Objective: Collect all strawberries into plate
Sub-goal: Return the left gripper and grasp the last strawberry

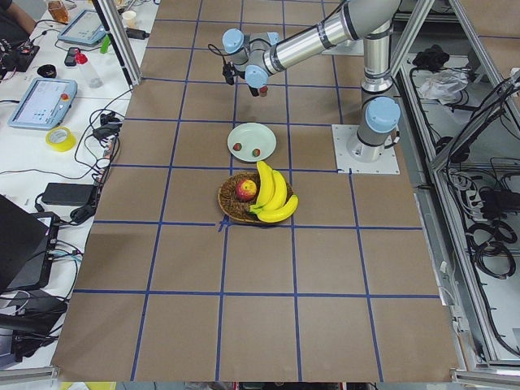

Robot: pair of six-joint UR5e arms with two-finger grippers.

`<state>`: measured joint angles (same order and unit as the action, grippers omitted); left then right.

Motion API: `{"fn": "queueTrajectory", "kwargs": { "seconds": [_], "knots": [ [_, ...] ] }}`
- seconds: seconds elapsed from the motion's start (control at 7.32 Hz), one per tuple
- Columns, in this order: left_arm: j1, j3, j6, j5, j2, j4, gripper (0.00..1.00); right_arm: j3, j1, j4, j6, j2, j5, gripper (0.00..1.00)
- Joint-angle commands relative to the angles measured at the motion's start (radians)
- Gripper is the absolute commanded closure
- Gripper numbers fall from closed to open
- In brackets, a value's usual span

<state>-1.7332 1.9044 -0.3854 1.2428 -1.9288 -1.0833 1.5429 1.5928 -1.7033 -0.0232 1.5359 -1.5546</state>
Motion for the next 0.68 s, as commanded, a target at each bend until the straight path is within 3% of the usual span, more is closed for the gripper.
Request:
{"fn": "queueTrajectory", "kwargs": {
  "seconds": [0.0, 0.27, 0.41, 0.55],
  "knots": [
    [-0.052, 0.047, -0.122, -0.043, -0.038, 0.094, 0.02, 0.002, -0.01, 0.013, 0.0, 0.006, -0.004, 0.0],
    [-0.055, 0.047, -0.139, -0.057, -0.064, 0.106, 0.16, 0.002, -0.013, 0.01, 0.002, 0.003, -0.002, 0.0],
    [-0.058, 0.047, -0.139, -0.062, -0.068, 0.105, 0.48, 0.002, -0.011, 0.02, 0.0, 0.007, -0.004, 0.0],
    [-0.058, 0.047, -0.141, -0.06, -0.068, 0.097, 0.88, 0.003, -0.011, 0.019, 0.0, 0.007, -0.002, 0.0]
  ]
}}
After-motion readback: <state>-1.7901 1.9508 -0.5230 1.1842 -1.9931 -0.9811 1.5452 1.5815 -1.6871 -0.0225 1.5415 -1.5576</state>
